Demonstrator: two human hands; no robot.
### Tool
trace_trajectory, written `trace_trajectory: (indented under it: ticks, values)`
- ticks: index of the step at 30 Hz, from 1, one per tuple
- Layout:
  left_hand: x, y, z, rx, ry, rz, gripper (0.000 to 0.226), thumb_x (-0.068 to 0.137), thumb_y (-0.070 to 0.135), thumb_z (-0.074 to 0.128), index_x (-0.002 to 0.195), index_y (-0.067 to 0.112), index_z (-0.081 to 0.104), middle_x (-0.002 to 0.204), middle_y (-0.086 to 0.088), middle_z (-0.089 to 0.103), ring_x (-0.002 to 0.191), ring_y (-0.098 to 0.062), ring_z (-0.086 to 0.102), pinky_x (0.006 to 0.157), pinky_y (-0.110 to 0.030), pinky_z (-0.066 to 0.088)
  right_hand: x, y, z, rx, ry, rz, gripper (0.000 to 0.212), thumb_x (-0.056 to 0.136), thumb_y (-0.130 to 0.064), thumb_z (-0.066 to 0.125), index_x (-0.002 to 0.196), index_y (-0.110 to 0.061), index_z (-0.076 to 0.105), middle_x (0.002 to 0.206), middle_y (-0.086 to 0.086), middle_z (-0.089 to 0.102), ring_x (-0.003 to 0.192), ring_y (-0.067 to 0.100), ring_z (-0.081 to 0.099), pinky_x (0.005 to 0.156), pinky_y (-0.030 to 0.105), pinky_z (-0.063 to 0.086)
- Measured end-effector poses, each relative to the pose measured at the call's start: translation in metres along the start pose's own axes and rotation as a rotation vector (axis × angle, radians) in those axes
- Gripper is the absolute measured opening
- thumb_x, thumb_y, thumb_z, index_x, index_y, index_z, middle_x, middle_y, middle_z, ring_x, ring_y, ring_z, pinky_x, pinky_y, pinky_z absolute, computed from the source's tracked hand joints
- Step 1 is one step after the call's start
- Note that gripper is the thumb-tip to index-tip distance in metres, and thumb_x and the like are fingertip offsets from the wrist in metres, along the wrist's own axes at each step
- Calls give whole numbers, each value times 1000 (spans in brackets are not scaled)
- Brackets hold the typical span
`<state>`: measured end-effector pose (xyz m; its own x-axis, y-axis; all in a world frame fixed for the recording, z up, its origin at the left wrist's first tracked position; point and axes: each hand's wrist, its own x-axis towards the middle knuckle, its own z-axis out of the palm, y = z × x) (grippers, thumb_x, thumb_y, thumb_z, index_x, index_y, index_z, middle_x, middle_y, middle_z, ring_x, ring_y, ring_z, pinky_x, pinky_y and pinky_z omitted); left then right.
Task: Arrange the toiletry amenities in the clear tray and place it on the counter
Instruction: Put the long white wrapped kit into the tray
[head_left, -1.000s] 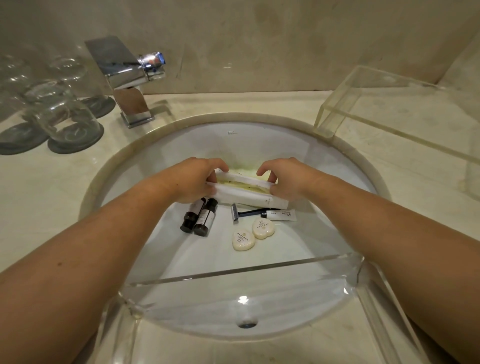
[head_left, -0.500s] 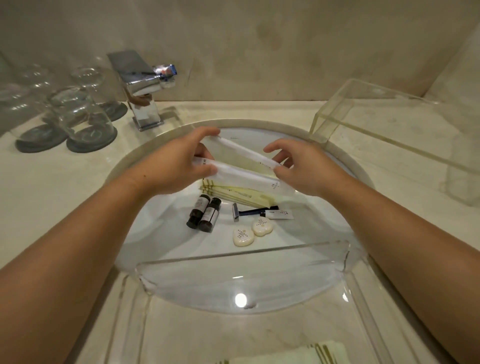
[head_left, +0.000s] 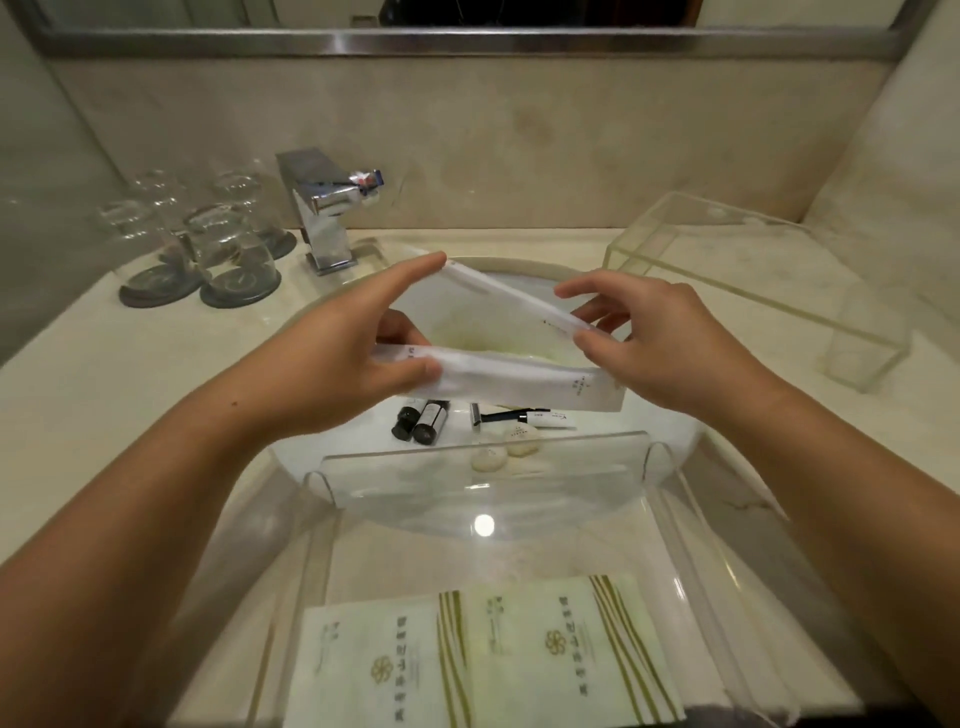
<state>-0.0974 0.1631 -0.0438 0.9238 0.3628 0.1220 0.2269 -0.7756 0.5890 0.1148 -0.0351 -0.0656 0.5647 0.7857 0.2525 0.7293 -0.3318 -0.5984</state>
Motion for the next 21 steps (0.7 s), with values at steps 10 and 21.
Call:
trace_trajectory:
  ticks: [10,21]
  values:
    - [-64,26,3,-59,-86,34,41,89,36,71,123,51,54,96,16,73,90,-1,70,79,-16,53,-49,-19,-28,46,76,-49,38,90,-21,70,124,-38,65,99,-20,71,92,-2,67,81,19,51]
    - [-86,31,29,246,-31,73,21,86,52,58,105,45,64,105,21,72,93,1,68,79,-33,59,-73,-27,-26,68,54,-74,41,91,-21,70,126,-40,64,101,-18,71,98,-1,66,80,16,52]
